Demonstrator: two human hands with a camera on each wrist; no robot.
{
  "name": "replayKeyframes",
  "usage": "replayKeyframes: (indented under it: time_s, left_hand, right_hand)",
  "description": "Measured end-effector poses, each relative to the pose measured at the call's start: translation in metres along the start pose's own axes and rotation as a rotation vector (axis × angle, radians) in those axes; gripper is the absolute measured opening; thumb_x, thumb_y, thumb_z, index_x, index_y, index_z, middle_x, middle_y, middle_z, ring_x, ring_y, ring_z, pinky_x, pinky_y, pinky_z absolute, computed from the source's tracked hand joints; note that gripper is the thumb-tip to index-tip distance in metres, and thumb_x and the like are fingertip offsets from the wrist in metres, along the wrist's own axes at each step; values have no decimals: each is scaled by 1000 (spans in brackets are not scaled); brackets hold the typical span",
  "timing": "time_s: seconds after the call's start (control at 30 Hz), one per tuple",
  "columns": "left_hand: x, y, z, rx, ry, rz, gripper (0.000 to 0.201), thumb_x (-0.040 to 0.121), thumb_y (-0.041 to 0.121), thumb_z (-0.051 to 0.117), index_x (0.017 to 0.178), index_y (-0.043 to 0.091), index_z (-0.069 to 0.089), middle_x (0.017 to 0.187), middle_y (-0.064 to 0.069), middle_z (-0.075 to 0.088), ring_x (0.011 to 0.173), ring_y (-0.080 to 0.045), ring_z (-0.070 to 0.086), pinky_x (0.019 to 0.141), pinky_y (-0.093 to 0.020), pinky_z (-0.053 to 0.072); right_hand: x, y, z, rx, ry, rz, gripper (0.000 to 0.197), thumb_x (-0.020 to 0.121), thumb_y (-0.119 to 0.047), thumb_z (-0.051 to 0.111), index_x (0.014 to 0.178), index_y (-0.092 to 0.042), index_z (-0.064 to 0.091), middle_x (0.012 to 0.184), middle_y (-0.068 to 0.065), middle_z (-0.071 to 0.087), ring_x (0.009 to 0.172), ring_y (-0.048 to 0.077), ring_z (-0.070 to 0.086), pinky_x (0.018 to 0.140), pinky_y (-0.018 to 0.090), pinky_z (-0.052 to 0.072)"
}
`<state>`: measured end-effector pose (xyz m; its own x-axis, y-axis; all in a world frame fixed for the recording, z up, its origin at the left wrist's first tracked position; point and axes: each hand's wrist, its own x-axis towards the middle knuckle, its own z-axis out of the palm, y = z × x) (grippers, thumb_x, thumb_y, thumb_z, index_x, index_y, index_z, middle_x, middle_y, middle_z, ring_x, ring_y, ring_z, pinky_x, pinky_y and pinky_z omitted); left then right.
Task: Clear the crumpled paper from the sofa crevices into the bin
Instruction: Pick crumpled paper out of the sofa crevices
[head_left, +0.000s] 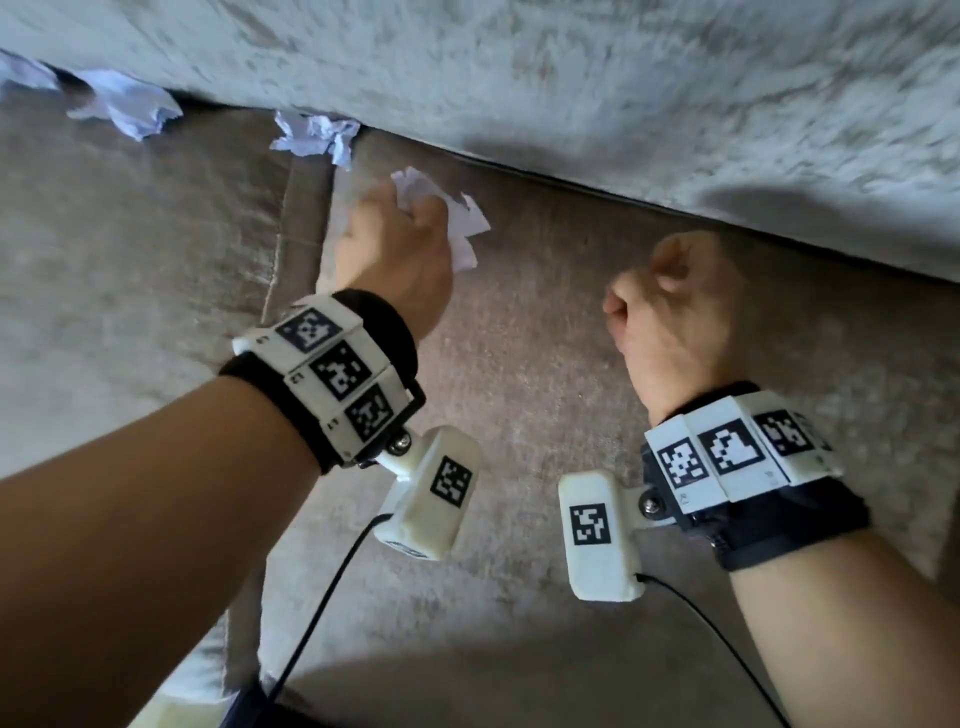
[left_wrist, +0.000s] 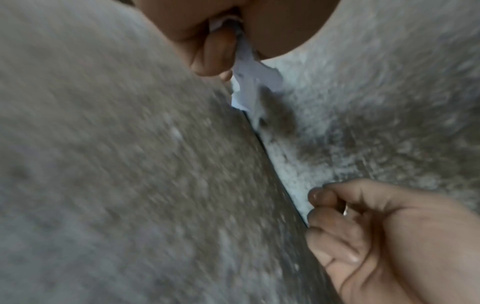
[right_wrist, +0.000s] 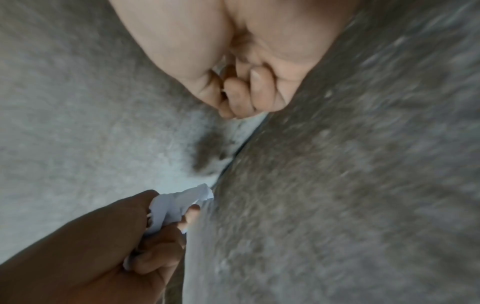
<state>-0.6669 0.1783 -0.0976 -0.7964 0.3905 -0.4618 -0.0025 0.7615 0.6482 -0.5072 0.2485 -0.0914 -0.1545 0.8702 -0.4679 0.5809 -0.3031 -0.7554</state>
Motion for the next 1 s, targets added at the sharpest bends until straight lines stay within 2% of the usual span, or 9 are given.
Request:
replayKeyframes:
  time_s: [0.1,0.17,0.27,0.43,0.63,0.77,0.83,0.9,1.0]
  left_hand:
    - [8,-19,-36,-46,1,-60,32,93,37,43,92,15,65,76,-2,64,70,-27,60,60,-35,49]
    - [15,-34,-61,-60,21,-90,29,93,34,46,80,14,62,66,1,56,61,-23,53,53,-27,43]
    - [17,-58,-93,-45,43,-92,39,97,35,47,71,13,63,60,3,57,57,-17,50,45,-19,35]
    - [24,-89,-130,-309,97,-206,38,93,34,53,58,19,49,45,9,48,42,-16,48,44,-22,35]
    - [26,-109,-164,-445,60,-217,35,93,21,58,62,20,43,42,11,43,32,-7,36,35,-18,27]
    - [26,-119,-176,-498,32,-238,31,94,17,58,65,17,47,40,13,42,33,-5,36,35,-16,28]
    - [27,-125,-181,-514,22,-250,29,94,18,58,67,17,50,40,13,43,35,-5,39,36,-16,29]
    - [28,-132,-186,-497,17,-245,26,93,20,57,68,19,54,42,13,46,38,-7,43,37,-18,32]
    - [28,-140,-191,-479,24,-252,29,89,17,54,61,24,56,49,11,49,45,-12,46,43,-22,35]
  right_hand:
    - [-5,-18,40,26,-95,-30,25,74,-6,36,84,-29,38,62,-5,58,56,13,51,59,36,46]
    - [-8,-33,68,-49,-142,-67,31,68,-10,28,88,-31,40,66,-6,59,66,15,57,71,42,53]
    - [-11,-57,110,-237,-185,-145,32,80,-7,35,101,-24,54,85,-4,67,92,20,62,89,38,48]
    - [-12,-87,176,-385,-211,-253,28,90,-19,50,117,-20,57,119,1,63,108,25,56,89,32,40]
    - [-5,-90,209,-512,-224,-375,38,83,-19,60,120,-29,60,102,-21,64,103,11,61,73,10,34]
    - [3,-89,216,-612,-188,-417,25,88,-26,59,112,-25,66,110,-2,69,104,24,61,75,18,38]
    - [6,-90,219,-681,-169,-405,16,90,-28,57,91,-15,66,93,10,66,98,35,60,70,29,40]
    - [4,-94,220,-699,-131,-342,34,92,-31,53,69,-7,51,73,15,52,86,40,56,63,32,32]
    - [1,-102,221,-695,-132,-249,33,95,-31,46,84,-3,59,88,22,59,85,36,54,69,32,37]
